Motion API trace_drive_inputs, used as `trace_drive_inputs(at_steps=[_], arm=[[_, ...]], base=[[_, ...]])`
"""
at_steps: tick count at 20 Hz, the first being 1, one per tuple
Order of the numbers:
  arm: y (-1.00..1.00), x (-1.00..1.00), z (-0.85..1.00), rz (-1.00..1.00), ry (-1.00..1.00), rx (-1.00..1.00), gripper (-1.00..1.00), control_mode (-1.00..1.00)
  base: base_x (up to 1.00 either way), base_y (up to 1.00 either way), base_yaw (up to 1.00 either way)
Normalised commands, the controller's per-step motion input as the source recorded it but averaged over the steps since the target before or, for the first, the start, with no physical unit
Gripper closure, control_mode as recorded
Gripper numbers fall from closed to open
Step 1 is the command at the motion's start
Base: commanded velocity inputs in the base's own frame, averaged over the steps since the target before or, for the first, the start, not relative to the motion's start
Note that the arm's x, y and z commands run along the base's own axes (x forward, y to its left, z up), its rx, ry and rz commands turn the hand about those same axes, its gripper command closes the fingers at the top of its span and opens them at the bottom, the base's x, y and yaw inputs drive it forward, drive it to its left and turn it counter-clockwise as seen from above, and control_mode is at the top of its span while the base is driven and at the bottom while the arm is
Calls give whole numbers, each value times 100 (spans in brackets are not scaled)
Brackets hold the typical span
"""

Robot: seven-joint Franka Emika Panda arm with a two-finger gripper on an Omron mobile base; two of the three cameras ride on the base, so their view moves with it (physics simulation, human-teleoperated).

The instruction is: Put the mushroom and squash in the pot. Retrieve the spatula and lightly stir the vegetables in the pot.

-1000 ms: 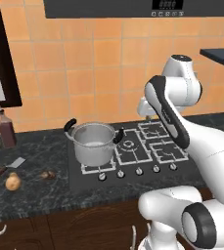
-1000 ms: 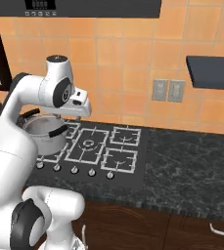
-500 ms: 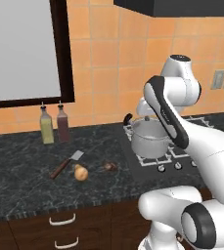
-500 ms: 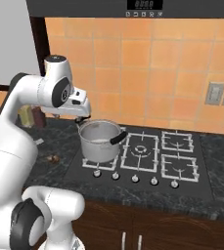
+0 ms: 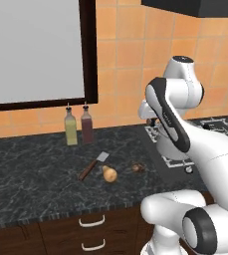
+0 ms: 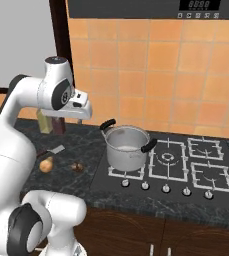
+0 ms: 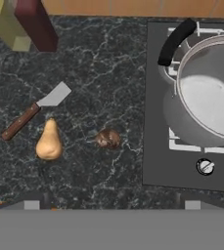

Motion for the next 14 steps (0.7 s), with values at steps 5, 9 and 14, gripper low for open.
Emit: trace_drive_inputs(at_steps=[5,9,14], arm=[[0,0,0,0,0,0,-100,100],[13,12,0,2,3,-1,-100,-100],[89,2,-24,13,5,-11,-100,-100]], base=[[88,25,0],[72,10,0],[0,0,0]])
